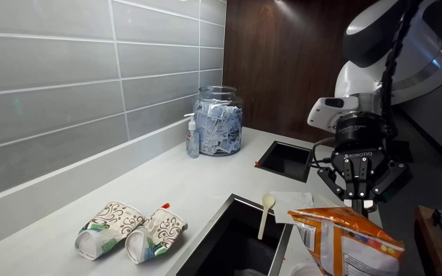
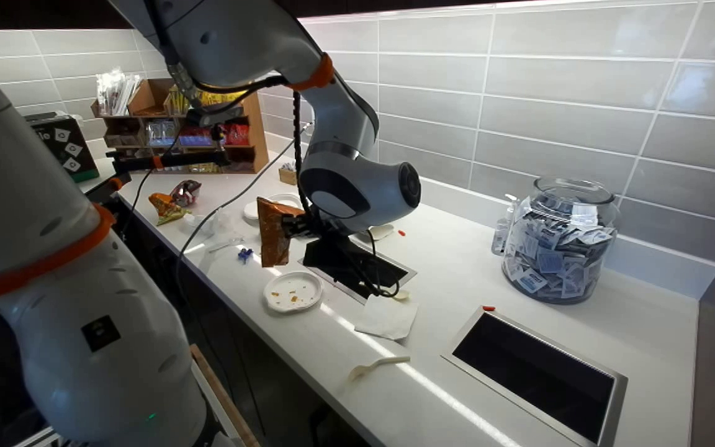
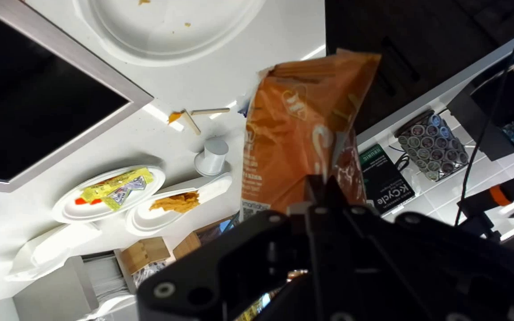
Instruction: Put some snacks on the white plate from the pack
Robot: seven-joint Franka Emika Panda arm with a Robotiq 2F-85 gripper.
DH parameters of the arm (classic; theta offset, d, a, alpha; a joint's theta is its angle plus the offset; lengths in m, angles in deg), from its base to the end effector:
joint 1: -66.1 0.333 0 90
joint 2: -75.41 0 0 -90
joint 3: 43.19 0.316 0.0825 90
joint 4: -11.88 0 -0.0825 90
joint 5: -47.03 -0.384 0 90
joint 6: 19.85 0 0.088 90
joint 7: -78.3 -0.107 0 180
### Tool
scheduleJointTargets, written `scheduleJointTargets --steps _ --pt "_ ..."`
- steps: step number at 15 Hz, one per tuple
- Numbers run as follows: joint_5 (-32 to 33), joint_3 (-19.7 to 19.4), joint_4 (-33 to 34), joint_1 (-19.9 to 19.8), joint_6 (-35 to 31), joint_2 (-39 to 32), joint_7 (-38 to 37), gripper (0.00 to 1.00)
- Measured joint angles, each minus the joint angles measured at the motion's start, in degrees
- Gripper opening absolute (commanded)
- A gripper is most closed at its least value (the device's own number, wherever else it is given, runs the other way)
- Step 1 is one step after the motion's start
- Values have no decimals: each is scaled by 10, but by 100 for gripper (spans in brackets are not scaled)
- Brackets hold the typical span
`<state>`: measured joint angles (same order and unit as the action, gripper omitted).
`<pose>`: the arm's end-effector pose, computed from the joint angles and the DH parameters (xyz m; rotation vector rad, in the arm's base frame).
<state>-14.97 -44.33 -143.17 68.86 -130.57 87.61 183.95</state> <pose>0.3564 0.0713 0.2880 -1.8253 -1.1913 -0.4465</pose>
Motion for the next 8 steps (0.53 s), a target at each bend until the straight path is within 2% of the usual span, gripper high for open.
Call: scheduleJointTargets --steps 3,8 --pt "-5 -1 -3 -6 4 0 9 0" --pt "-61 -3 -16 -15 2 -2 57 0"
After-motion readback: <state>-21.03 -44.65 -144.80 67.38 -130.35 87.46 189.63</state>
